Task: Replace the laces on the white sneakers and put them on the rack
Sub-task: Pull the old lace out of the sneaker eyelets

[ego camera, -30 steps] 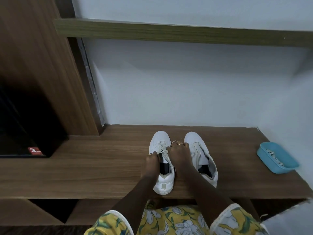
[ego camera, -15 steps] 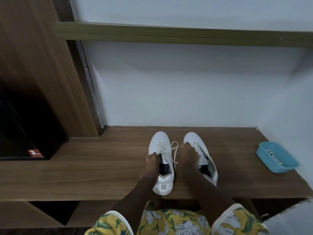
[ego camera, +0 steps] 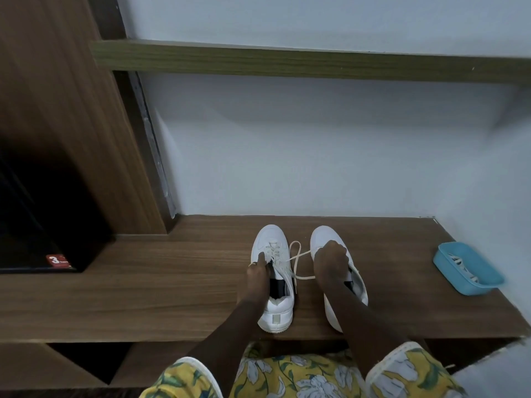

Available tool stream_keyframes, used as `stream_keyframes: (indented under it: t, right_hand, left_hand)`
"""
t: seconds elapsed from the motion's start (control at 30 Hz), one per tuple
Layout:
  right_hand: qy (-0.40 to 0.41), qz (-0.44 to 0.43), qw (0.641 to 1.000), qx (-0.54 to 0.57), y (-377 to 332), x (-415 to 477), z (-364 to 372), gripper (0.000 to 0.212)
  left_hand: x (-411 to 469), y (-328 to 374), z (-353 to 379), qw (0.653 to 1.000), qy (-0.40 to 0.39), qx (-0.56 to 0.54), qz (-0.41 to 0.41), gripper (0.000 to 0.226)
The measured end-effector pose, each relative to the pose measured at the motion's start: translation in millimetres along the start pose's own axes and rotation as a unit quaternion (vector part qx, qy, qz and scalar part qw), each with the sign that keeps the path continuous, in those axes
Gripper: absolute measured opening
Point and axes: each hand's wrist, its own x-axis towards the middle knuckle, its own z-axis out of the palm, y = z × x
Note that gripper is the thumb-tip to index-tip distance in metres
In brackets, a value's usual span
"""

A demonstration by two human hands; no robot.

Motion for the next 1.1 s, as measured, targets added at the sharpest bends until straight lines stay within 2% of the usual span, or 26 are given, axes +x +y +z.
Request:
stream_keyframes:
  t: [0.1,0.17,0.27,0.4,0.47,0.57,0.63,0.83,1.0,1.1]
  right_hand:
    - [-0.008,-0.022,0.998,0.053,2.9,3.4,2.0,0.024]
    - [0.005,-0.105,0.99,0.092,0.4,1.3,3.2,0.021]
    - [0.018,-0.21,0.97,0.123,-5.4,-11.5,3.9,0.023]
    - [-0.005,-0.322,0.946,0.042,-8.6,-27.4,8.4,0.026]
    - [-0.031,-0.356,0.934,-0.003,-8.4,-36.2,6.6,0.034]
    - [0.018,-0.41,0.909,-0.073,-1.0,-38.7,18.4,0.038]
    - [0.0,-0.421,0.902,-0.092,1.9,-40.3,22.2,0.038]
    - [-0.048,-0.391,0.914,-0.099,1.0,-38.7,28.5,0.034]
    - [-0.053,-0.399,0.902,-0.153,-5.6,-40.5,33.6,0.042]
    - [-0.057,-0.388,0.908,-0.149,-7.9,-46.6,22.2,0.034]
  left_hand:
    - [-0.1,2.0,-7.2,0.994,-0.001,0.088,0.071,0.055]
    - [0.7,4.1,-13.0,0.99,-0.003,0.113,0.087,0.046]
    - [5.6,10.7,-18.6,0.993,-0.002,0.092,0.07,0.025]
    - [13.6,18.0,-23.3,0.99,-0.006,0.125,0.072,0.02]
    - [14.0,17.6,-22.9,0.988,-0.01,0.132,0.076,0.02]
    - [14.3,15.8,-20.6,0.992,-0.005,0.107,0.071,0.019]
    - [16.1,15.7,-19.6,0.996,0.002,0.074,0.053,0.019]
    - [14.1,21.2,-17.2,0.997,0.035,-0.048,-0.044,0.024]
    - [14.6,28.3,-23.5,0.98,0.028,-0.141,-0.137,0.025]
    - [16.6,22.8,-24.2,0.97,0.026,-0.18,-0.162,0.021]
